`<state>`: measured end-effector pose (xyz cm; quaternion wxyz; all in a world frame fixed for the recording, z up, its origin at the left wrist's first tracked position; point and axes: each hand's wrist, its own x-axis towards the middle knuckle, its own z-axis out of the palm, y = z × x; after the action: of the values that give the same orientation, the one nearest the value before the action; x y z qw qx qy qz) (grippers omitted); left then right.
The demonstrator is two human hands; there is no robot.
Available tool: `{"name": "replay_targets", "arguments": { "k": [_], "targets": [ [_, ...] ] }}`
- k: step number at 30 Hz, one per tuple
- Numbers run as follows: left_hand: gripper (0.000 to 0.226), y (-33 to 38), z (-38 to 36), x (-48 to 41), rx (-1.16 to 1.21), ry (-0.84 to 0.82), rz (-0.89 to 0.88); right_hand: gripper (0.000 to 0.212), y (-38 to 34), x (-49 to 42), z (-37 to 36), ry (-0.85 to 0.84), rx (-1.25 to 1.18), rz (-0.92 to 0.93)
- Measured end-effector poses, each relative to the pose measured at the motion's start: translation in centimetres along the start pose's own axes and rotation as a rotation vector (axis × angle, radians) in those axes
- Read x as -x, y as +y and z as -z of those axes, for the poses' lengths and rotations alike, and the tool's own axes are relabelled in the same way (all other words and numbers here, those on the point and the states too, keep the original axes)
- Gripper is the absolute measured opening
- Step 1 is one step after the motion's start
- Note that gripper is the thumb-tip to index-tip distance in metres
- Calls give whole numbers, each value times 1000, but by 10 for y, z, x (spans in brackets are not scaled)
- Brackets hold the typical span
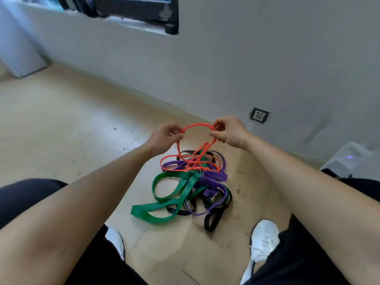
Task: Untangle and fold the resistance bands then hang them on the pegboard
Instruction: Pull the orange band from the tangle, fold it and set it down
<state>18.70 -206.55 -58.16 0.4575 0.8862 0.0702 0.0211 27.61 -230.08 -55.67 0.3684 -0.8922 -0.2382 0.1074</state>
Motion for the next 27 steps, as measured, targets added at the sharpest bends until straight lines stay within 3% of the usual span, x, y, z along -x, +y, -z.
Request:
{"name": "replay_targets", "arguments": {
  "k": [9,14,19,27],
  "targets": [
    [8,120,61,-3,263,165,-198,11,-107,-10,111,199,-454,181],
    [21,153,50,-13,449,35,-182,7,-133,-21,139,218,-665,252],
    [28,156,28,-41,487,-144,-193,10,-125,-44,150,209,-855,243],
    [17,118,21,-107,444,-99,-133,20,-62,-99,146,287,-968,48]
  ]
}}
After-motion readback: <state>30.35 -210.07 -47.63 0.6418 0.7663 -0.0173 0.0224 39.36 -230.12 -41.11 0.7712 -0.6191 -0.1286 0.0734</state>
